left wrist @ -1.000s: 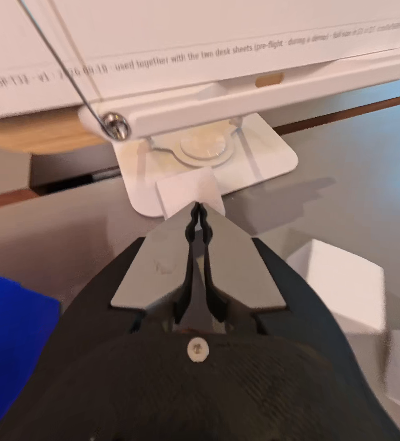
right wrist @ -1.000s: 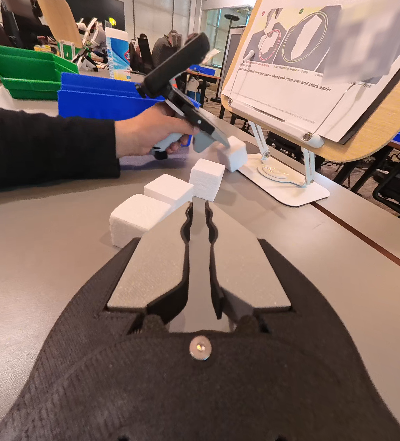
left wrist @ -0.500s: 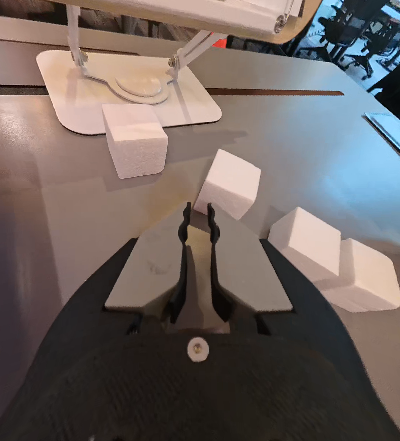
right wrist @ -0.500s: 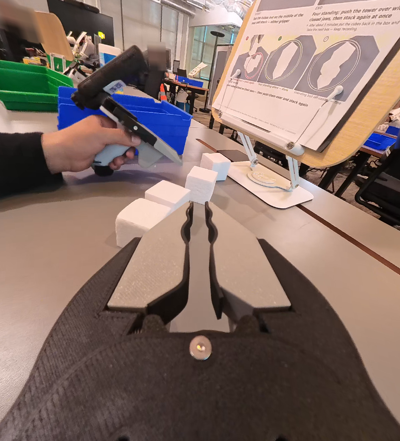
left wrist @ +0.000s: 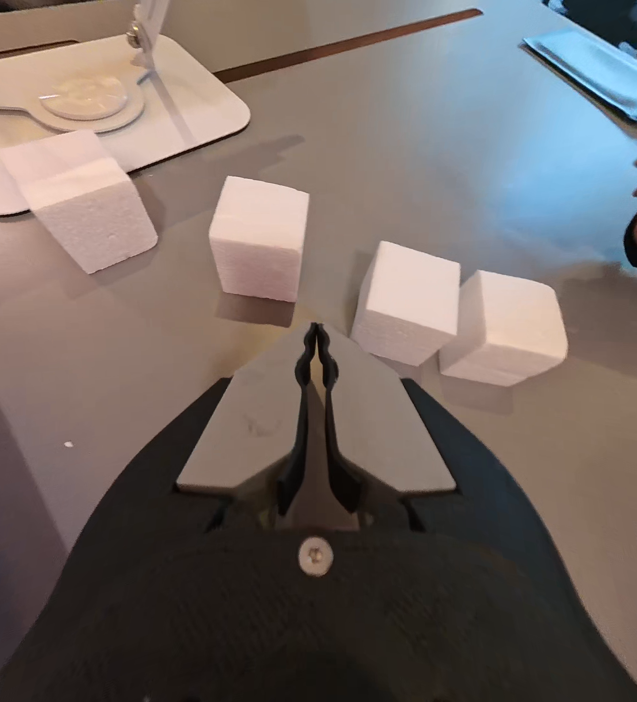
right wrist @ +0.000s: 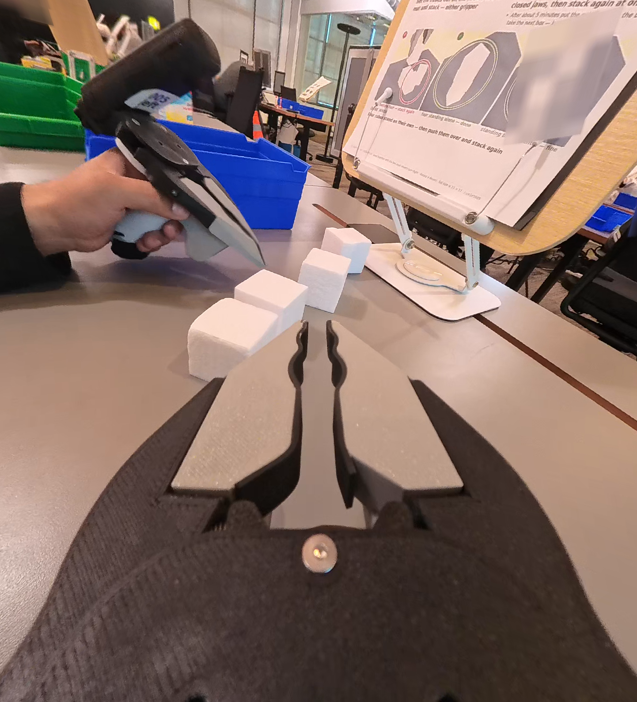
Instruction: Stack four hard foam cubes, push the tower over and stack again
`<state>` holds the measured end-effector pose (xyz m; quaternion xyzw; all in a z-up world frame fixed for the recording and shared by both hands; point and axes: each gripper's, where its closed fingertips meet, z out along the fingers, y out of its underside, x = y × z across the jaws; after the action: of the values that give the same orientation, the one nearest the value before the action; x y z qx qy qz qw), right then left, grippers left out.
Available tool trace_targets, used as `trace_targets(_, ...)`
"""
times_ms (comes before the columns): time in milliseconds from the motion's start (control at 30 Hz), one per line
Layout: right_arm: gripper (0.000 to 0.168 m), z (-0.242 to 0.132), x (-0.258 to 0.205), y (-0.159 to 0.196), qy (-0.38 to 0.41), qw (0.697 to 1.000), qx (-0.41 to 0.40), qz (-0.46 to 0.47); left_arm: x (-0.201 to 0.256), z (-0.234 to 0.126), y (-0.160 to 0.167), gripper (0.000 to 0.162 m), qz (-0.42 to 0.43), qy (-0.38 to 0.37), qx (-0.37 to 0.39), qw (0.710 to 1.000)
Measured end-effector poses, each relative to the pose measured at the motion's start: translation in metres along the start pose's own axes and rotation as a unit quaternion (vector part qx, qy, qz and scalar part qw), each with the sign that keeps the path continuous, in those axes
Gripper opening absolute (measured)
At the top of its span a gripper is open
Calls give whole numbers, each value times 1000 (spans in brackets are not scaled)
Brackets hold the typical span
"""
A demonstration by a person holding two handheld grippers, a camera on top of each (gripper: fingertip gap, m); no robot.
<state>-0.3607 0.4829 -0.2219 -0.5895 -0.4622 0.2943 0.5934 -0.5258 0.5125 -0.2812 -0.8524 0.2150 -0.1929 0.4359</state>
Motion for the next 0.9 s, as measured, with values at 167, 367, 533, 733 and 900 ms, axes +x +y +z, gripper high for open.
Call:
trace_targets(167,5,3,-2,3,-5,1000,-6,-1,32,-4,-3,0,29,62,1,998)
trace_targets(367,5,5,-4,3,-5,1000,-7,-2,59,16,-2,0,54,102,-7,993)
trace_targets(533,5,6,-6,3,-3,1000,-9,-8,81,34,-19,0,46,96,31,994)
trace_targets(733,5,4,-2,3,0,1000,-5,2,55,16,-24,0,94,14,51,994)
trace_targets(900,5,4,-3,5,1,1000,-10,-1,51,4,-30,0,48,41,75,995)
